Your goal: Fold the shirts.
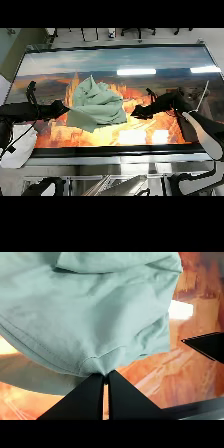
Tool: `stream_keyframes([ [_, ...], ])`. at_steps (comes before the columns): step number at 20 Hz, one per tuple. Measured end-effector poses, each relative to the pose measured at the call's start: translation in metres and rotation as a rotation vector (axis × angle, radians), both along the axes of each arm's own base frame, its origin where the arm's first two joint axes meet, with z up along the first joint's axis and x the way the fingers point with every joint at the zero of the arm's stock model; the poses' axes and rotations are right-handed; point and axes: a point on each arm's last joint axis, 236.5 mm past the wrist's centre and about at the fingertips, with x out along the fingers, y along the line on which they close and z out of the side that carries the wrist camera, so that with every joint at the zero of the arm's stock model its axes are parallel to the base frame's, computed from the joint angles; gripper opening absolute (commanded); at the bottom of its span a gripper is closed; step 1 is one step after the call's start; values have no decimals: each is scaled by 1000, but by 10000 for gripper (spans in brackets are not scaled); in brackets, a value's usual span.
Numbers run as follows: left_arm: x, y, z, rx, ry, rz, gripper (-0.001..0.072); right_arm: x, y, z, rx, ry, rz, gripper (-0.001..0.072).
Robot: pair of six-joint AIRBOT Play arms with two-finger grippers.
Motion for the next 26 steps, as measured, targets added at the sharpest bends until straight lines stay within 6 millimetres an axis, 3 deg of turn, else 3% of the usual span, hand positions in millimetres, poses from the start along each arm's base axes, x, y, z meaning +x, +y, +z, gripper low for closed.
stream_keyframes([
  [5, 2, 7, 5, 24, -40, -11, 13, -24, 47, -4, -13, 13, 76, 368],
  [8, 2, 8, 6, 34, -52, -22, 13, -35, 64, -11, -24, 31, 100, 367],
  [9, 2, 8, 6, 37, -56, -26, 13, -38, 67, -14, -25, 40, 101, 305],
  [10, 2, 8, 6, 39, -59, -28, 13, -39, 70, -16, -28, 43, 103, 80],
  [11, 3, 8, 7, 41, -64, -31, 13, -38, 70, -19, -35, 44, 96, 19],
  [15, 7, 7, 13, 38, -95, -35, 13, -26, 76, -11, -31, 2, 83, 18],
  [17, 14, 3, 35, 25, -162, -46, 12, -10, 80, 14, -9, -64, 78, 18],
  [19, 20, -4, 86, 26, -300, -62, 12, 10, 80, 68, 33, -174, 86, 18],
  [20, 19, -7, 124, 32, -399, -71, 12, 19, 77, 100, 51, -243, 90, 18],
  [23, -8, -19, 263, 53, -744, -94, 12, 39, 52, 253, 93, -580, 100, 18],
  [24, -29, -24, 312, 57, -866, -105, 12, 34, 41, 312, 97, -713, 104, 18],
  [26, -79, -31, 399, 67, -1090, -119, 12, 5, 19, 423, 78, -989, 117, 18],
])
